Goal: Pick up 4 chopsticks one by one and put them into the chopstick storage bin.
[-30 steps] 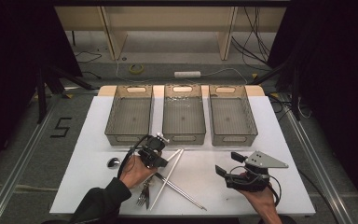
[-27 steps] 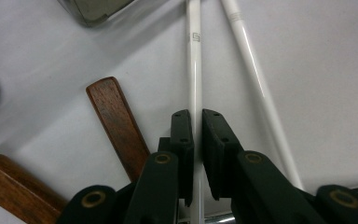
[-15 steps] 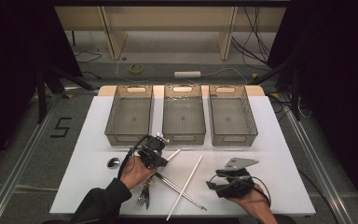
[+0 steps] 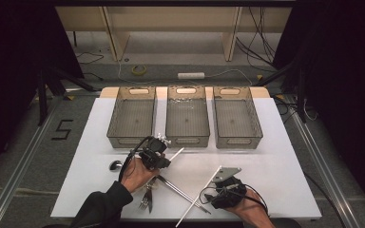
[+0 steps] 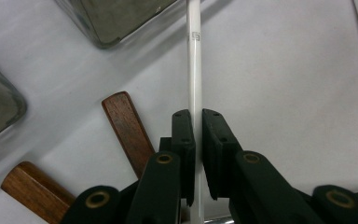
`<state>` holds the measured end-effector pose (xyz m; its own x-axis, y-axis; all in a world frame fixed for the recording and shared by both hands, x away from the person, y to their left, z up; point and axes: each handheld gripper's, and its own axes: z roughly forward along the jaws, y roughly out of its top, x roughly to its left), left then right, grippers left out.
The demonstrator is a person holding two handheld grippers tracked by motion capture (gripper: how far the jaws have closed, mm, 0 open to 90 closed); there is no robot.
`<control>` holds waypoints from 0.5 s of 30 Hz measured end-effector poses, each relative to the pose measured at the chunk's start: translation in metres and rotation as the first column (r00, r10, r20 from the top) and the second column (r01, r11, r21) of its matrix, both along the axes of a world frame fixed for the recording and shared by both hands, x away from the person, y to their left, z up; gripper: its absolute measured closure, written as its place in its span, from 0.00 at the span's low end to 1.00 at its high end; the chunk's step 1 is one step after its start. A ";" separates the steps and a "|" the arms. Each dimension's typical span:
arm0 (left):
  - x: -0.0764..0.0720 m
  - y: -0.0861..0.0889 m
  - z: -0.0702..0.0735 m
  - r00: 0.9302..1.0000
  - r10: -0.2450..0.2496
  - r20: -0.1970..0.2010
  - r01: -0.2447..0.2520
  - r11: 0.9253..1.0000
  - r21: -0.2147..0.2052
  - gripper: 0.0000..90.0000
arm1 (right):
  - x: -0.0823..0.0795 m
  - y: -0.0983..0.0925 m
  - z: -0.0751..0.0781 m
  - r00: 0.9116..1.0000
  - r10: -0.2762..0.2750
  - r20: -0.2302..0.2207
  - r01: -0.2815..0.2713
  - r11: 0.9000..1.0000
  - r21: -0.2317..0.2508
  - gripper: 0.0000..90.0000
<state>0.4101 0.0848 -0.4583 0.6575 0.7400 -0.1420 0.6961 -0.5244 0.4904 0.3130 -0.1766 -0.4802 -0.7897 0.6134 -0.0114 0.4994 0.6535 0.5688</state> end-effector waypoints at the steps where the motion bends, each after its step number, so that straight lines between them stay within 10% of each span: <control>1: 0.000 0.000 0.000 1.000 -0.002 -0.001 0.002 1.000 0.000 0.93 | 0.000 0.000 0.000 1.000 0.002 0.000 -0.002 1.000 -0.001 0.45; 15: -0.004 0.005 0.012 1.000 -0.018 0.022 0.019 1.000 -0.014 0.93 | 0.000 -0.001 0.002 1.000 -0.008 0.001 0.008 1.000 0.008 0.42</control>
